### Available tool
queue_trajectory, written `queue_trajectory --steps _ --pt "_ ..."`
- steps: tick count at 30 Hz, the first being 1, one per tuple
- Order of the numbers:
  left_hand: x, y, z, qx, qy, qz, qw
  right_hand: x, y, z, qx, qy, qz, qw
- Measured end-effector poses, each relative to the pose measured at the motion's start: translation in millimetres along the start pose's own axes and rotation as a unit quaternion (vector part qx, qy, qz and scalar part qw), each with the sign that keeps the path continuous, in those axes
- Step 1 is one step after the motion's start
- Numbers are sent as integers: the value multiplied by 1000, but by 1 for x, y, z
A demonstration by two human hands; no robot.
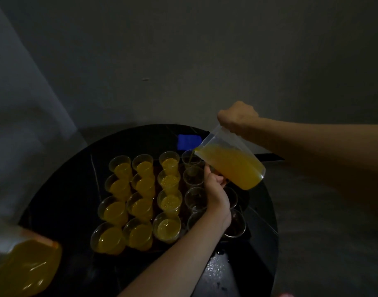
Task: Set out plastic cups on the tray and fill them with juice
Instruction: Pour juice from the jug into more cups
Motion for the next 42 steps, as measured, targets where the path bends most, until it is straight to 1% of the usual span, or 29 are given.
queue_trajectory --steps 8,21,42 --pt "-2 1 0 5 6 -2 1000 0 -1 1 -14 6 -1 1000" --pt "-3 -2 2 6 15 11 1000 -1 2 5 8 4 16 1000" --pt "-1 -2 7 2 8 1 1000 1 7 13 -3 -5 -4 1000"
Point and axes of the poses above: each hand's wrist, its own z-axis away from the middle knuckle, its own y-axis out of the back of the hand, x = y × z, the point moved 6 cm from there along -z, towards the middle knuckle, and after that the axes turned 10 degrees about -y, right-handed, at the moved point
